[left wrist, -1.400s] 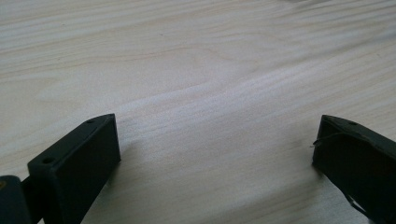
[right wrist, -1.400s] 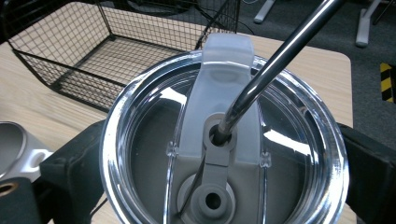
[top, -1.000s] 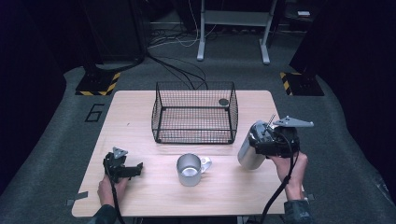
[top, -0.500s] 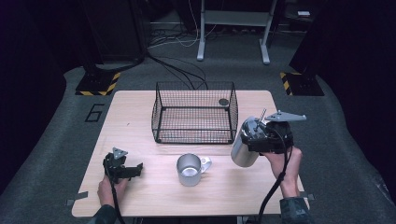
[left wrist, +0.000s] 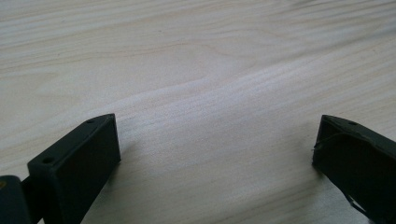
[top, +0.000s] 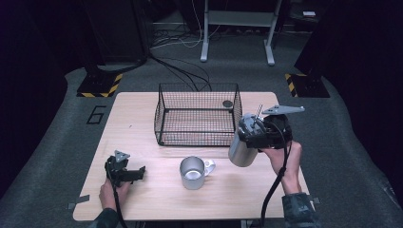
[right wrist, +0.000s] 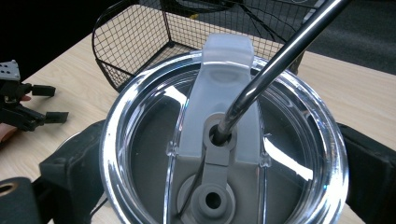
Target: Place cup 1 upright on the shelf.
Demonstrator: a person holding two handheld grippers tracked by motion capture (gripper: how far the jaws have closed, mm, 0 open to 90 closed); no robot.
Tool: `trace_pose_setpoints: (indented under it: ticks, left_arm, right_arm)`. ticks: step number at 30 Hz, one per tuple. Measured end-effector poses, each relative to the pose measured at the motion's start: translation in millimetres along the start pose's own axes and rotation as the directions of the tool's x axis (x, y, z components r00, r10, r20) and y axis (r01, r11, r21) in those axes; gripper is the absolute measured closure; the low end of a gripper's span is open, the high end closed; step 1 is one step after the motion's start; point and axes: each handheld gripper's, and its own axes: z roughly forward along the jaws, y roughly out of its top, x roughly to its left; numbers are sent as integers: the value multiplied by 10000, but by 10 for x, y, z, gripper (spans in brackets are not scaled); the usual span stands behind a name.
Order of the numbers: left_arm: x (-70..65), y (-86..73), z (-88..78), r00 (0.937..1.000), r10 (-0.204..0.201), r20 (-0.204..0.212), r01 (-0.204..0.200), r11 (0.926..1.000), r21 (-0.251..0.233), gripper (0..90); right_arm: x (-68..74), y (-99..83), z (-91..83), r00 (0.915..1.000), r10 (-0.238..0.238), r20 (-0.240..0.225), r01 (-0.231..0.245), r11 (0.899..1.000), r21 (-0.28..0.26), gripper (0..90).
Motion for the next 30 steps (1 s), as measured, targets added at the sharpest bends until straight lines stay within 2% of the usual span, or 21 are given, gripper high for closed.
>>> trace_pose_setpoints:
  ticks: [9,19,26,30]
  left_arm:
    - [-1,2,-2,10000,-16,-5,16,10000,43,4]
    - [-9,4,5,10000,-71,-18,71,10000,-4,3]
    - [-10,4,6,10000,-81,-21,81,10000,-1,3]
    - [-11,5,7,10000,-92,-27,92,10000,-10,3]
  right_arm:
    - [121,182,97,9995,-286,-167,291,9991,293,37]
    - [258,434,140,9966,-703,-418,716,9970,296,37]
    - [259,567,185,9957,-841,-400,850,9962,197,37]
    - [232,630,218,9970,-696,-353,704,9973,226,37]
